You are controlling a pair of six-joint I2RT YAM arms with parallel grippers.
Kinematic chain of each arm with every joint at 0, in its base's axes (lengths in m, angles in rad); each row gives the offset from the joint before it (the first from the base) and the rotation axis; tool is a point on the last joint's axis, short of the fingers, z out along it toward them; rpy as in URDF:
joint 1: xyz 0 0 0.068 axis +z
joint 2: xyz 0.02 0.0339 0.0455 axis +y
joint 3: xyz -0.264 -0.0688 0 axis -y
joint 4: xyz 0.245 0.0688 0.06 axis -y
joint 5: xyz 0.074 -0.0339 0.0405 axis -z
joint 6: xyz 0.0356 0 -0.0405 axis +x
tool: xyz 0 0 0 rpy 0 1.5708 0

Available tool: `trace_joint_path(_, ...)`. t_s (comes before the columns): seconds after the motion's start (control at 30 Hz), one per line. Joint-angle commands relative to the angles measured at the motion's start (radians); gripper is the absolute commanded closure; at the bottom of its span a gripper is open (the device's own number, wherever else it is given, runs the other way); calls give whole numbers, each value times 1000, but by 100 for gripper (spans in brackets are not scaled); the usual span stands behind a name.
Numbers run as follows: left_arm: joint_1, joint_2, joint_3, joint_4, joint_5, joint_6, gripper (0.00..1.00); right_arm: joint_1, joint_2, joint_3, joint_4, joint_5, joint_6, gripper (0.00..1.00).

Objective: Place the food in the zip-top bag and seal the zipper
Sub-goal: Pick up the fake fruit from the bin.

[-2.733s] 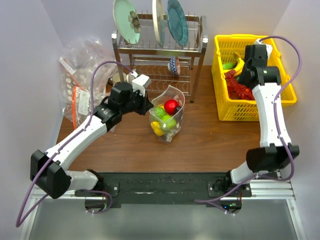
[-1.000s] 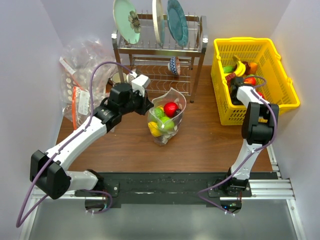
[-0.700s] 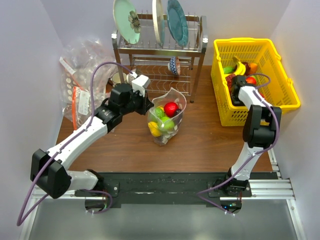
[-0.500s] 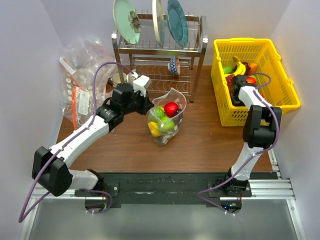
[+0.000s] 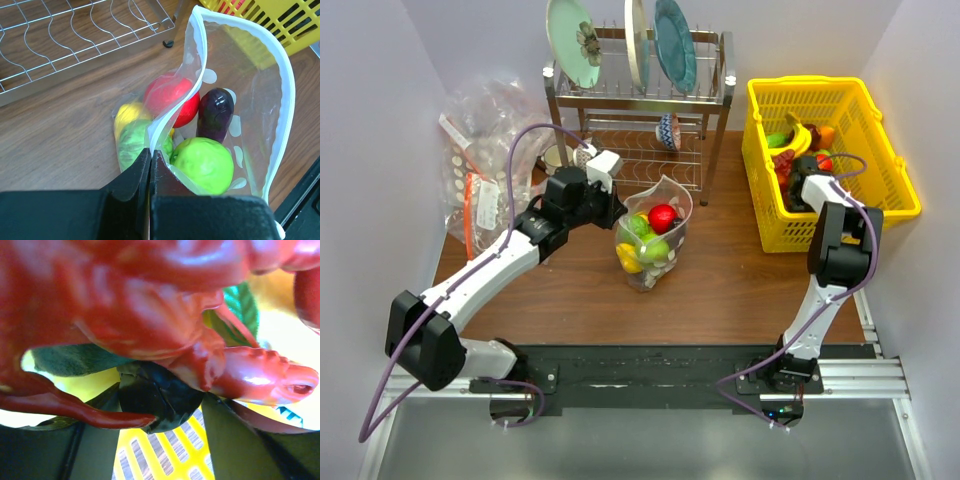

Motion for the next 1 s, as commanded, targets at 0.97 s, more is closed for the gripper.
trace_joint_path(0.97, 8, -45, -1, 41, 4, 22, 100, -11, -597, -49, 67, -346, 64, 56)
